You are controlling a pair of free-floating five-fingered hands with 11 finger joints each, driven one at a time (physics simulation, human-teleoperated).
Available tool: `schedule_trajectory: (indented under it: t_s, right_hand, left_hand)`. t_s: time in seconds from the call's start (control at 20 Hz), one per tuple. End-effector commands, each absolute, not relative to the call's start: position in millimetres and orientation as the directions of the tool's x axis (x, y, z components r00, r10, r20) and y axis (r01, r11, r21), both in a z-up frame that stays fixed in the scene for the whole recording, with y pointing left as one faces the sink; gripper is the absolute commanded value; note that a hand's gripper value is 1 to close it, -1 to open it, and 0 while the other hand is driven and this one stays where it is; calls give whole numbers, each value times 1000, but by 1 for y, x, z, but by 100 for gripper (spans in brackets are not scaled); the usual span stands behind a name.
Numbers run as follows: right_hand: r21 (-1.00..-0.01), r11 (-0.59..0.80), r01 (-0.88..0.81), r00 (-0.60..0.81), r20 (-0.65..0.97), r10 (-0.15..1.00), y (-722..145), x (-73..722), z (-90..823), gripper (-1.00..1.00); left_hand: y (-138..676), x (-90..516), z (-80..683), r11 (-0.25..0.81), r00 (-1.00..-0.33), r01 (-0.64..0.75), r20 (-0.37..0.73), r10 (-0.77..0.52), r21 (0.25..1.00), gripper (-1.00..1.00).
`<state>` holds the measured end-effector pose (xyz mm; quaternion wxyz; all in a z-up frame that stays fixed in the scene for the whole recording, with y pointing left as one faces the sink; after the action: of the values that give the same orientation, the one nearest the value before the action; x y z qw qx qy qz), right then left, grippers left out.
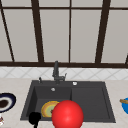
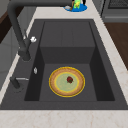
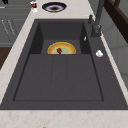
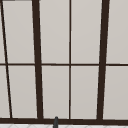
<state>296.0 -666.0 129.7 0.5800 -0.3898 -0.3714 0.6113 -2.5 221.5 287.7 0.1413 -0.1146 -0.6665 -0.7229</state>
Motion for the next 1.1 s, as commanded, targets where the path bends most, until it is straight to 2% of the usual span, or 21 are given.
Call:
schedule_trajectory:
  t_s: [0.0, 0.15, 0.2, 0.5, 0.9, 1.05]
  right_hand:
    - [-914, -10, -406, 45, -31, 999, -672, 289, 120, -100]
    - [-921, -5, -390, 49, -26, 998, -669, 289, 117, -100]
    - [-921, -11, -390, 49, -33, 998, -668, 292, 116, 100]
    - [-968, -41, -249, 66, -59, 996, -664, 293, 125, 100]
    - [-997, -8, -79, 119, -18, 993, -665, 288, 126, 100]
    - [-998, -7, -67, 94, -13, 995, -669, 295, 145, 100]
  left_hand:
    - [221, -2, 288, -72, -934, 357, 354, -52, 931, 0]
    - [221, -2, 288, -72, -934, 357, 354, -52, 931, 0]
    - [221, -2, 288, -72, -934, 357, 354, -52, 931, 0]
    - [221, -2, 288, -72, -934, 357, 354, -52, 931, 0]
    - [221, -2, 288, -72, -934, 357, 354, -52, 931, 0]
    - [221, -2, 288, -72, -934, 357, 354, -52, 931, 0]
